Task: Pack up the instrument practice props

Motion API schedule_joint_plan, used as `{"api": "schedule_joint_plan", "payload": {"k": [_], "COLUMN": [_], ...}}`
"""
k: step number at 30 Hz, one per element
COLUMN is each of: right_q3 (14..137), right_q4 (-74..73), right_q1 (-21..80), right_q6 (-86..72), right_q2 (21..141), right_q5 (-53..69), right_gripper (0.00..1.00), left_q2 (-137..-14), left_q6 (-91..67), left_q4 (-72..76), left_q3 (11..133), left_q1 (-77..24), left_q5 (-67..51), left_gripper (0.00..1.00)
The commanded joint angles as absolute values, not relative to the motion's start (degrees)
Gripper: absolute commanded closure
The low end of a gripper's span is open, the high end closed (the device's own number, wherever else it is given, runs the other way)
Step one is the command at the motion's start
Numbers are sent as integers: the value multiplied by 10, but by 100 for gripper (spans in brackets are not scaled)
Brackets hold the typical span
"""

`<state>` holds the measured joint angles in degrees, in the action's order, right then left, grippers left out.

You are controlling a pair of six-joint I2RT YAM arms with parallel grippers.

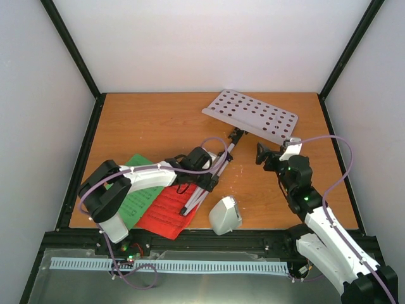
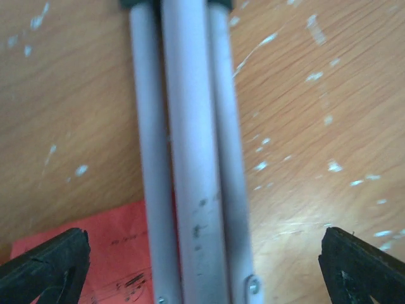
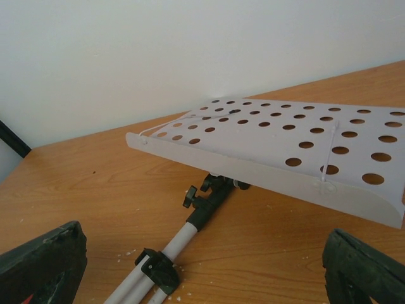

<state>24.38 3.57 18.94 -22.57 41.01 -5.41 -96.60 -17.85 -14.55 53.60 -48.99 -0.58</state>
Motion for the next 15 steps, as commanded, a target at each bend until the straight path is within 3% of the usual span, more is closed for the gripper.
{"api": "schedule_joint_plan", "payload": {"k": [1,8,15], "right_q3": [291,393,494], "right_q4": [-5,-84,-153], "right_q1": [188,187,107], "right_q6": [-200,-159,-112], "right_q2": [404,461,539], "right_q5": [-57,-42,-22], "right_gripper": [0,0,0], "left_q2": [-921,-881,-810], "left_q6": [-141,-104,-116], "left_q4": [-102,-127,-130], "left_q3": [582,683,700], "left_q1": [-480,-425,-207], "left_q5": [-69,-113,-225], "left_gripper": [1,0,1]}}
